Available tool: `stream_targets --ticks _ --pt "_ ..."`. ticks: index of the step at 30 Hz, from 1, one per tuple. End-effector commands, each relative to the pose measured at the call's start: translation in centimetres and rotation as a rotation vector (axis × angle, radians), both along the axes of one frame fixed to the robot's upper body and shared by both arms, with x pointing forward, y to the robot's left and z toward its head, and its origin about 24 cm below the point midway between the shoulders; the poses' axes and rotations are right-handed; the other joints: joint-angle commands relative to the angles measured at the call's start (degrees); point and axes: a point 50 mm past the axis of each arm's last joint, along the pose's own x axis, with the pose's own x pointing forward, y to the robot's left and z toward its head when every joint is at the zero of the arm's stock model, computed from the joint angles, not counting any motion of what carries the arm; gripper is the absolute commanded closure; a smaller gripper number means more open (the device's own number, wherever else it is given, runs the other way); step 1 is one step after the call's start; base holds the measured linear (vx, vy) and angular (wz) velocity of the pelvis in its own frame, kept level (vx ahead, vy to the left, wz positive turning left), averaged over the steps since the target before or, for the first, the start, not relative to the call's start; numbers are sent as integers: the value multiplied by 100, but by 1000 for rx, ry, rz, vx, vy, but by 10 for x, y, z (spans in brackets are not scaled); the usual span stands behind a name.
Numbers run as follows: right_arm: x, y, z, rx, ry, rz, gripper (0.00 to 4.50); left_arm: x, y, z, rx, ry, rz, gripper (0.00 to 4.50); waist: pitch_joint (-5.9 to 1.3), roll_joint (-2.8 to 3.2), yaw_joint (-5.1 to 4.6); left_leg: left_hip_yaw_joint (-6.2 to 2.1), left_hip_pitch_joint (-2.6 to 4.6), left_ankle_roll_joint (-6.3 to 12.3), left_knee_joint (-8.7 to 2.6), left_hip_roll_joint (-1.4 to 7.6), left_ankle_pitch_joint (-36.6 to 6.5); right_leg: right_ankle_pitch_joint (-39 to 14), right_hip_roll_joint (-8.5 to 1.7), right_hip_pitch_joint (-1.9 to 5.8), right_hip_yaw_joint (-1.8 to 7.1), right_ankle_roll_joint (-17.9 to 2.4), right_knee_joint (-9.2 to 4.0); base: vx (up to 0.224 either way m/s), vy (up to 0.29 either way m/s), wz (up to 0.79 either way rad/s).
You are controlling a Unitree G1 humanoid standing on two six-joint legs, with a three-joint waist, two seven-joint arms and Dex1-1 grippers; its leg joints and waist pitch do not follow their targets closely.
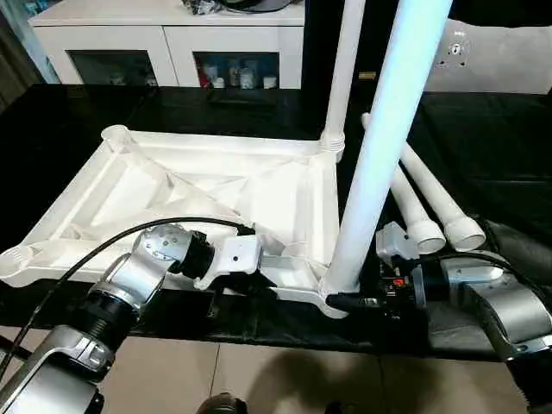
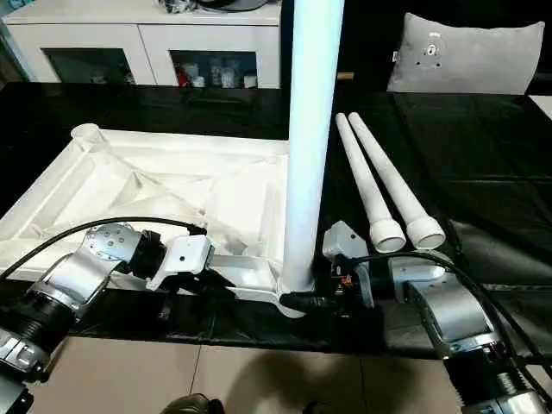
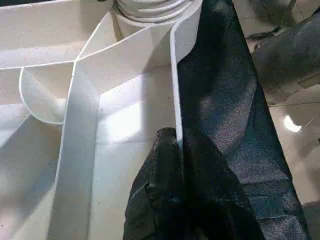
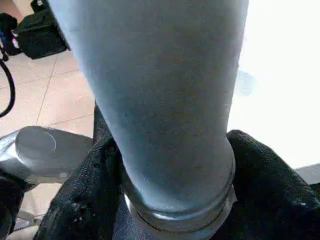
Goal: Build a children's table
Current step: Rotate leg to tighten
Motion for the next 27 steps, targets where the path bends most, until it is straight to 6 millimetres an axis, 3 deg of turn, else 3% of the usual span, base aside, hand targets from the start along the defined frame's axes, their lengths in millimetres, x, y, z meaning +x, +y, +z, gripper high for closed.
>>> stream_targets --ticks 1,8,9,11,15,17,19,21,22,24,26,27 --pt "1 4 4 18 -22 7 166 4 1 7 22 -40 -18 450 -475 -72 7 -86 97 322 -411 305 -1314 -2146 -399 315 255 -1070 -386 0 0 0" --pt "-5 14 -2 86 4 -20 177 -1 -1 4 -34 -3 67 450 -451 -66 -14 -86 94 293 -427 315 -1403 -2212 -412 315 256 -1082 -394 0 0 0" --pt "-5 17 -4 106 7 -53 177 -1 -3 4 -56 0 104 450 -435 -43 -15 -97 104 277 -434 313 -1467 -2303 -412 307 246 -1074 -403 0 0 0" --pt "-4 24 -7 126 12 -113 177 -2 -8 4 -94 12 172 450 -376 -47 -75 -114 141 158 -471 301 -1841 -2762 -400 291 231 -975 -451 0 0 0" --pt "7 45 -20 122 -19 -323 177 0 -24 5 -163 16 362 450 -364 -63 -221 -150 158 5 -478 261 -2039 -3269 -406 290 194 -703 -520 0 0 0" --pt "13 57 -24 151 5 -441 178 3 -34 7 -193 11 469 450 -347 -83 -332 -148 170 30 -454 221 -2111 -3508 -397 264 148 -608 -581 0 0 0" --pt "20 67 -26 176 21 -537 178 4 -42 9 -210 7 543 450 -340 -65 -388 -159 183 38 -429 197 -2162 -3723 -403 258 89 -495 -634 0 0 0" --pt "25 73 -26 185 26 -601 178 5 -48 11 -220 7 590 450 -337 -49 -429 -179 184 48 -431 192 -2256 -3817 -404 255 33 -378 -677 0 0 0" --pt "36 86 -28 173 19 -722 178 8 -63 16 -266 -8 718 450 -341 -46 -471 -172 197 31 -428 208 -2334 -3746 -401 234 31 -379 -672 0 0 0" --pt "40 91 -30 141 7 -757 178 9 -71 18 -287 -14 766 450 -341 -38 -519 -191 228 20 -404 183 -2463 -3814 -397 227 -27 -330 -715 0 0 0" --pt "41 93 -30 139 0 -751 178 8 -76 20 -295 -18 783 450 -341 -30 -535 -184 184 132 -433 183 -2415 -3681 -386 262 -18 -278 -722 0 0 0" --pt "41 94 -30 145 -1 -744 143 8 -78 21 -298 -20 791 450 -348 -35 -530 -184 180 158 -438 183 -2384 -3617 -389 266 -9 -276 -722 0 0 0"
